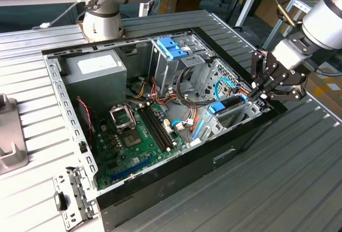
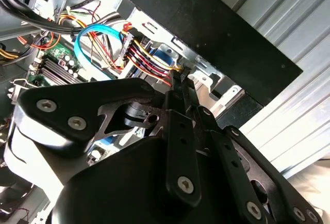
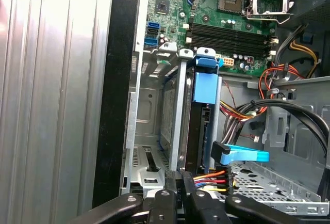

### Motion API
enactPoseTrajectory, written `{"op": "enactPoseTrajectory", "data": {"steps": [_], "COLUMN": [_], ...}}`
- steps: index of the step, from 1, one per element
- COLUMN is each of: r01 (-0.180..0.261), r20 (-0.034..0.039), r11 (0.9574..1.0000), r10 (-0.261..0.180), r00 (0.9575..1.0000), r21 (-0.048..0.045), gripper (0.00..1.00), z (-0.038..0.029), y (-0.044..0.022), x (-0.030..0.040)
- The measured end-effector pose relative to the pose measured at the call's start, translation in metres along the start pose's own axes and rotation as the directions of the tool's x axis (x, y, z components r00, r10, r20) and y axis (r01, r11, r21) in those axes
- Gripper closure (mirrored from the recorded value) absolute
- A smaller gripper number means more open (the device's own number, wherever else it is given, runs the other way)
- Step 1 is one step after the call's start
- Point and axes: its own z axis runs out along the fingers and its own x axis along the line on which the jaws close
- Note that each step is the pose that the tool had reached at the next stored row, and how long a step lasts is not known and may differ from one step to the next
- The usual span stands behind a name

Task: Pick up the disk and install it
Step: 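Insert the first disk wire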

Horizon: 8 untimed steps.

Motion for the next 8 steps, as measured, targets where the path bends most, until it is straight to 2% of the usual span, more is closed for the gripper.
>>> {"op": "enactPoseTrajectory", "data": {"steps": [8], "r01": [0.0], "r20": [-0.0003], "r11": [1.0], "r10": [0.0], "r00": [1.0], "r21": [0.001], "gripper": [0.84], "z": [0.0002], "y": [0.0163], "x": [-0.0018]}}
